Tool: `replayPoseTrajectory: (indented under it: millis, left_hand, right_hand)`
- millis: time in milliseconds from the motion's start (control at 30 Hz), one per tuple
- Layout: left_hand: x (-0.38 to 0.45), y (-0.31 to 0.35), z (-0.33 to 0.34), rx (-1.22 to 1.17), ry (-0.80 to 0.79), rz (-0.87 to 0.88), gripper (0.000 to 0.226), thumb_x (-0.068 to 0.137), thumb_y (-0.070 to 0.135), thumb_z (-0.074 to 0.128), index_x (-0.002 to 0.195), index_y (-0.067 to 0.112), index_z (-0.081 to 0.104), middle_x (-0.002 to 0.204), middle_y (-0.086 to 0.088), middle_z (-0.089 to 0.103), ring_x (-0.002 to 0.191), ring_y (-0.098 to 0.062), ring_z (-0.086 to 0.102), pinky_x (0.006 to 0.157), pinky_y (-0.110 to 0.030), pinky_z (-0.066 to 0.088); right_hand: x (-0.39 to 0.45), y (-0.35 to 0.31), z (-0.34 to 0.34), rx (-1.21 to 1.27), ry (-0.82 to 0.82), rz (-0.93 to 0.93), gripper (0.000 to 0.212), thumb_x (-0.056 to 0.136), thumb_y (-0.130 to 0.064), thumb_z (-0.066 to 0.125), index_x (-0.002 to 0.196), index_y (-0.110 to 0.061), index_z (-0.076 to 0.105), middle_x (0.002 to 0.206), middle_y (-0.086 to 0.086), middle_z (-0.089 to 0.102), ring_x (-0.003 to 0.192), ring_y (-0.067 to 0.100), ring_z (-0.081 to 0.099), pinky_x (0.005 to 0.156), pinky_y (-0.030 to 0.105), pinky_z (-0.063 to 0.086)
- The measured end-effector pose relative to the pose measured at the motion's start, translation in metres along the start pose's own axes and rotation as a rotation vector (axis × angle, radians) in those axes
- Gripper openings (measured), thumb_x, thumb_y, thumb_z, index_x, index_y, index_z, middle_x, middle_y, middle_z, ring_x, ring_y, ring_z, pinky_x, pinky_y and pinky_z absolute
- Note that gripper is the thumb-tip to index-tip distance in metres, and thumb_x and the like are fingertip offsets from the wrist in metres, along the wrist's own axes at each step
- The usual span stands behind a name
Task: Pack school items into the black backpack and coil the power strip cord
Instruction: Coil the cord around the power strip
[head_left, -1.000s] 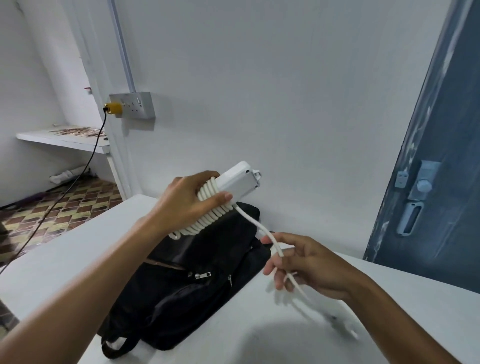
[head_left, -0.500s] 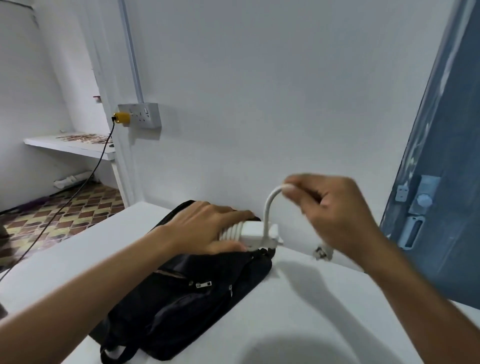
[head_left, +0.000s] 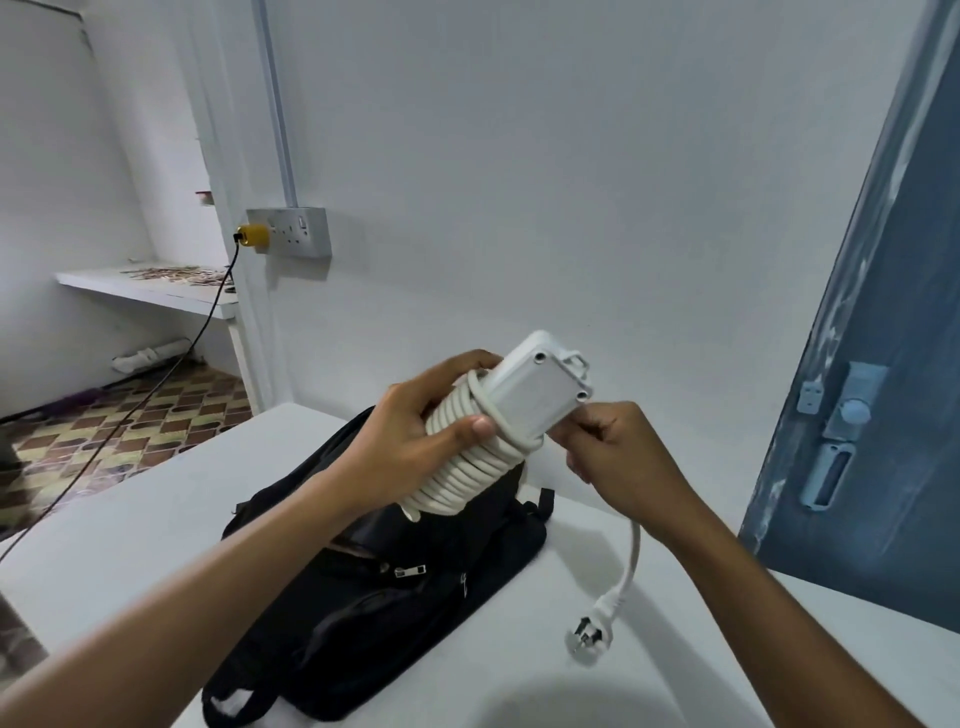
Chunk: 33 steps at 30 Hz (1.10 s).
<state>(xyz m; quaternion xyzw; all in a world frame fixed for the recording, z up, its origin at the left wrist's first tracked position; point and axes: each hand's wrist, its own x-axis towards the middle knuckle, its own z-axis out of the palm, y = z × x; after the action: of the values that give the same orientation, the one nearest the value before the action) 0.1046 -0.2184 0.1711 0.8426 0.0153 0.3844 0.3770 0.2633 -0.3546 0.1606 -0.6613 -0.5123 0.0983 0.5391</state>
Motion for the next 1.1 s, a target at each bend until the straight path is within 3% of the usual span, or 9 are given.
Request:
replayPoseTrajectory:
  millis: [67,200,267,400,533,700,800,967,1100]
  left_hand:
    - [-0.001,-0.002,-0.003,-0.017,0.03,-0.05,0.067,0.069,0.077,0.06,0.129,0.047,0.05,0.117,0.019,0.067,0.108,-0.005,0.063,0.087,-0.021,0.05]
    - [-0.004,-0.004,-0.003,-0.045,0.049,-0.118,0.077,0.063,0.079,0.062,0.13,0.045,0.045,0.088,0.006,0.074,0.078,-0.012,0.071,0.068,-0.021,0.053]
    - [-0.006,-0.006,-0.003,-0.027,0.046,-0.112,0.075,0.064,0.078,0.062,0.128,0.039,0.049,0.09,0.005,0.074,0.079,-0.013,0.071,0.067,-0.022,0.053]
    - [-0.011,-0.009,0.001,-0.054,0.035,-0.096,0.061,0.073,0.069,0.062,0.121,0.031,0.061,0.108,0.005,0.071,0.097,-0.014,0.069,0.077,-0.02,0.052]
    - [-0.01,-0.016,0.005,-0.055,0.066,-0.168,0.049,0.079,0.055,0.061,0.119,0.027,0.064,0.103,0.004,0.073,0.093,-0.012,0.07,0.074,-0.02,0.053]
    - [-0.007,-0.023,0.009,0.154,0.082,-0.177,0.047,0.079,0.06,0.058,0.118,0.035,0.063,0.096,0.011,0.073,0.087,-0.005,0.069,0.073,-0.024,0.057]
    - [-0.002,-0.027,0.005,0.331,0.102,-0.174,0.05,0.078,0.068,0.054,0.119,0.04,0.06,0.091,0.015,0.072,0.083,0.002,0.067,0.069,-0.019,0.055]
    - [0.004,-0.039,-0.004,0.649,0.087,-0.157,0.064,0.078,0.072,0.047,0.13,0.035,0.053,0.089,0.007,0.072,0.074,-0.01,0.068,0.066,-0.035,0.059]
    - [0.003,-0.04,0.003,0.818,-0.099,-0.127,0.071,0.078,0.076,0.036,0.134,0.035,0.048,0.09,0.003,0.071,0.073,-0.016,0.065,0.065,-0.034,0.056]
  right_hand:
    - [-0.008,-0.004,0.005,0.022,-0.016,-0.038,0.026,0.095,-0.013,0.053,0.087,-0.028,0.072,0.042,-0.01,0.038,0.041,0.006,0.031,0.046,0.016,0.028]
    - [-0.022,-0.004,0.008,-0.015,0.024,-0.054,0.03,0.097,-0.012,0.05,0.117,-0.027,0.066,0.04,-0.021,0.045,0.044,0.001,0.046,0.051,0.008,0.033]
    - [-0.03,-0.007,0.007,-0.037,0.025,-0.047,0.03,0.097,-0.012,0.049,0.118,-0.03,0.063,0.041,-0.026,0.046,0.048,-0.006,0.05,0.053,0.007,0.035]
    - [-0.04,-0.004,0.012,-0.133,0.007,-0.034,0.03,0.098,-0.017,0.05,0.115,-0.037,0.064,0.04,-0.012,0.043,0.042,0.007,0.041,0.049,0.013,0.03]
    - [-0.05,-0.004,0.019,-0.132,-0.07,0.04,0.022,0.097,-0.016,0.047,0.1,-0.03,0.064,0.049,-0.008,0.05,0.045,0.005,0.045,0.049,0.018,0.037]
    - [-0.057,-0.008,0.027,-0.026,-0.179,0.233,0.026,0.093,-0.007,0.049,0.112,-0.023,0.055,0.068,0.007,0.059,0.051,0.011,0.058,0.053,0.027,0.053]
    - [-0.06,-0.01,0.021,0.224,-0.337,0.359,0.047,0.092,0.002,0.05,0.131,-0.023,0.044,0.069,0.01,0.063,0.058,0.022,0.065,0.056,0.031,0.054]
    - [-0.076,-0.01,0.03,0.38,-0.395,0.449,0.064,0.091,0.008,0.046,0.142,-0.029,0.037,0.069,0.009,0.06,0.058,0.023,0.063,0.065,0.043,0.058]
    - [-0.081,-0.027,0.033,0.126,-0.365,0.284,0.063,0.096,-0.003,0.045,0.135,-0.049,0.027,0.077,0.008,0.06,0.056,0.019,0.068,0.059,0.022,0.054]
